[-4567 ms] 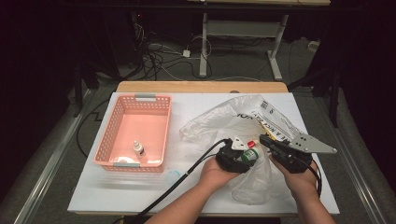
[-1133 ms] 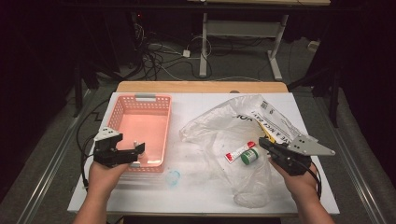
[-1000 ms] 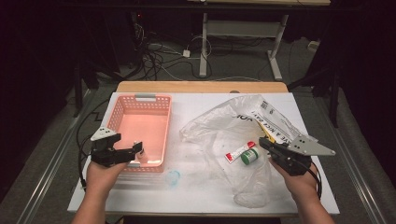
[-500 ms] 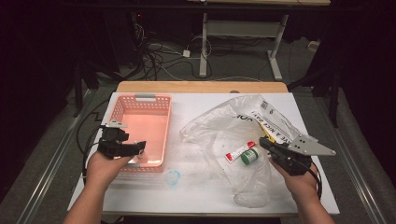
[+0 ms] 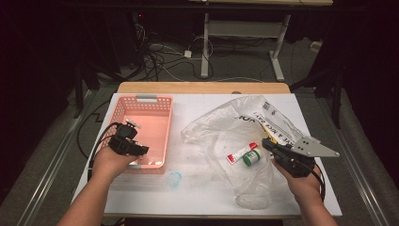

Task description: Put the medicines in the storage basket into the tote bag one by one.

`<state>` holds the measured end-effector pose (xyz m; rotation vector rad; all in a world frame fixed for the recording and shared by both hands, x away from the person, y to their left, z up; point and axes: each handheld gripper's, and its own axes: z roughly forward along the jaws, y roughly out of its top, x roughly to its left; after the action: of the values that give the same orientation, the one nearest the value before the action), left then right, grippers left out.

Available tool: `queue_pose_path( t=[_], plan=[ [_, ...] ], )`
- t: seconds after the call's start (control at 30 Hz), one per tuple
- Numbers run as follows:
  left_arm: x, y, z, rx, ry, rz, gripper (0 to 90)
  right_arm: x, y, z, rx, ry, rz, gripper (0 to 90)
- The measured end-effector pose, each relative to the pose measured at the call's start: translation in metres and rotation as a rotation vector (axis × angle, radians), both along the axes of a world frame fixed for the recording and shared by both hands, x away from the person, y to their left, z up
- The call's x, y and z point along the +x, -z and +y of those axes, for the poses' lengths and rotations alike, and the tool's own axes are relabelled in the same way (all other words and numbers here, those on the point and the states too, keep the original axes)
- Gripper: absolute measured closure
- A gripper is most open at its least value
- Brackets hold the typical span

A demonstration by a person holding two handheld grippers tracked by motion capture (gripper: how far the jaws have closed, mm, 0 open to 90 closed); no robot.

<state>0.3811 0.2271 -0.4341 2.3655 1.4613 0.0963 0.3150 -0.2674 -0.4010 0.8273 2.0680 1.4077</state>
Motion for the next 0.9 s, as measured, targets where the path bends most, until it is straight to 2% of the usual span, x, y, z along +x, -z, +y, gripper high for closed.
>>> queue_pose_path(
  t=[0.23,0.33,0.5,0.63,0.7,0.83,0.9],
  plan=[
    [0.003,0.003,0.0,0.029,-0.005,0.037,52.5,0.0,-0.001,-0.001,0.003,0.0,-0.002,90.0],
    [0.002,0.003,-0.002,0.04,0.007,0.024,57.3,-0.001,-0.001,-0.001,0.003,0.0,-0.003,90.0],
    [0.0,0.003,-0.002,0.04,0.014,0.004,57.9,-0.001,0.0,0.0,0.004,-0.001,-0.002,90.0],
    [-0.005,0.0,-0.001,0.012,0.017,-0.043,58.0,0.0,0.001,0.001,0.002,-0.006,0.003,90.0],
    [-0.011,-0.005,0.0,-0.027,0.006,-0.104,58.0,0.0,0.002,0.001,0.004,-0.008,0.006,90.0],
    [-0.022,-0.011,0.0,-0.09,-0.004,-0.193,58.0,0.001,0.005,0.001,0.003,-0.007,0.018,90.0],
    [-0.028,-0.013,0.0,-0.135,-0.016,-0.242,58.0,0.001,0.004,0.001,0.0,-0.007,0.016,90.0]
  ],
)
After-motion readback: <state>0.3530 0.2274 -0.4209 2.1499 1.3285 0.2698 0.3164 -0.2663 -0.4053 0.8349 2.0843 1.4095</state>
